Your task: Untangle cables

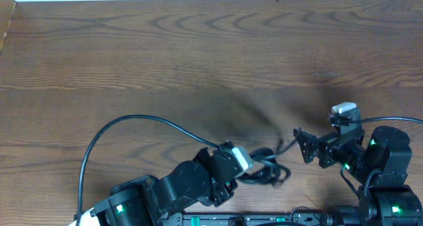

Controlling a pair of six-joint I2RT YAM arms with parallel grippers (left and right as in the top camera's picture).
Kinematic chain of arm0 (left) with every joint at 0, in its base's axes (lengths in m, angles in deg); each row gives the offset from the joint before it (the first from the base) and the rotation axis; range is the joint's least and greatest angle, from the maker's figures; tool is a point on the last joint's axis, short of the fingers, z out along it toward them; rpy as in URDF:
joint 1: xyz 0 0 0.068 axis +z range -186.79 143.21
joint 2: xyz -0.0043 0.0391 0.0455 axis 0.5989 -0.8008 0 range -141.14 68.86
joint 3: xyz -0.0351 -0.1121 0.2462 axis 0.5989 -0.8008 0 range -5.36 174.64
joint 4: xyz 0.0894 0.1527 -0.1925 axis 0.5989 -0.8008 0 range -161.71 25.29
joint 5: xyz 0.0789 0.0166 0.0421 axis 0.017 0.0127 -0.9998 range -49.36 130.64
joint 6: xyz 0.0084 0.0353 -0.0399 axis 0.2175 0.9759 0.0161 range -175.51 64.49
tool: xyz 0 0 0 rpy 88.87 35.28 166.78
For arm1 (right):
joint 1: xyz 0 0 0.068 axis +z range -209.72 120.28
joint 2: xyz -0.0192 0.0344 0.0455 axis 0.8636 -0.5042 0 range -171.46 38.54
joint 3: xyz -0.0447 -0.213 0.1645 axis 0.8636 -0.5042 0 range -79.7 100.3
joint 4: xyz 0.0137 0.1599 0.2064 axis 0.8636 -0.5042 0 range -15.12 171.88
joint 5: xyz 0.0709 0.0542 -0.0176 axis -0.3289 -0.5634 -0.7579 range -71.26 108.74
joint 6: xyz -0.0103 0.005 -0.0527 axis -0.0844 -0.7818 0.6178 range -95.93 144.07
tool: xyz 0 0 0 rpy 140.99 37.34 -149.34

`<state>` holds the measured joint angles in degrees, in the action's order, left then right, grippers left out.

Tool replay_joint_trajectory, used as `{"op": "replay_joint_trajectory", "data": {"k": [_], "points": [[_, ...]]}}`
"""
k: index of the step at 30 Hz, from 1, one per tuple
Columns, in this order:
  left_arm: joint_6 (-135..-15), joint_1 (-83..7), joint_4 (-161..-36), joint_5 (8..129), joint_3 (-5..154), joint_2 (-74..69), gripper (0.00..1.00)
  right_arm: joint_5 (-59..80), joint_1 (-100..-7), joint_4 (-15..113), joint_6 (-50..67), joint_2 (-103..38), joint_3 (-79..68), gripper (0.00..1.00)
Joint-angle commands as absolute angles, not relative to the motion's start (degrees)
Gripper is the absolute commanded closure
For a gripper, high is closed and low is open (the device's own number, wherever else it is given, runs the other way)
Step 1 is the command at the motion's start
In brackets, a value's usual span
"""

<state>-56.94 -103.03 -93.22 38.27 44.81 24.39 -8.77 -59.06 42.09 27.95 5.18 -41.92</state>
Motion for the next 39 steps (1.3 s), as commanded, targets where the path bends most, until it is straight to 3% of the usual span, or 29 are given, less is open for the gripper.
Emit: {"op": "replay_joint_trajectory", "data": {"k": [1,5,13,23,39], "points": [[-56.61,-103.25,-92.77,26.38,45.51,25.24,0.92,-16.02,-58.75,41.68,34.09,5.11,-40.78,0.01],[-56.40,-103.25,-92.96,18.33,45.51,25.13,0.93,-22.58,-58.75,41.13,38.88,5.09,-40.78,0.01],[-47.04,-103.25,-94.25,17.96,45.51,25.13,0.92,-34.32,-58.75,41.41,45.65,5.09,-40.76,0.01],[-37.84,-103.25,-90.32,31.38,45.51,23.23,0.92,-50.08,-58.75,49.48,44.98,5.09,-40.76,0.01],[-35.30,-103.27,-84.33,38.97,45.51,18.95,0.92,-44.20,-58.75,51.86,41.48,5.09,-40.78,0.01]]}}
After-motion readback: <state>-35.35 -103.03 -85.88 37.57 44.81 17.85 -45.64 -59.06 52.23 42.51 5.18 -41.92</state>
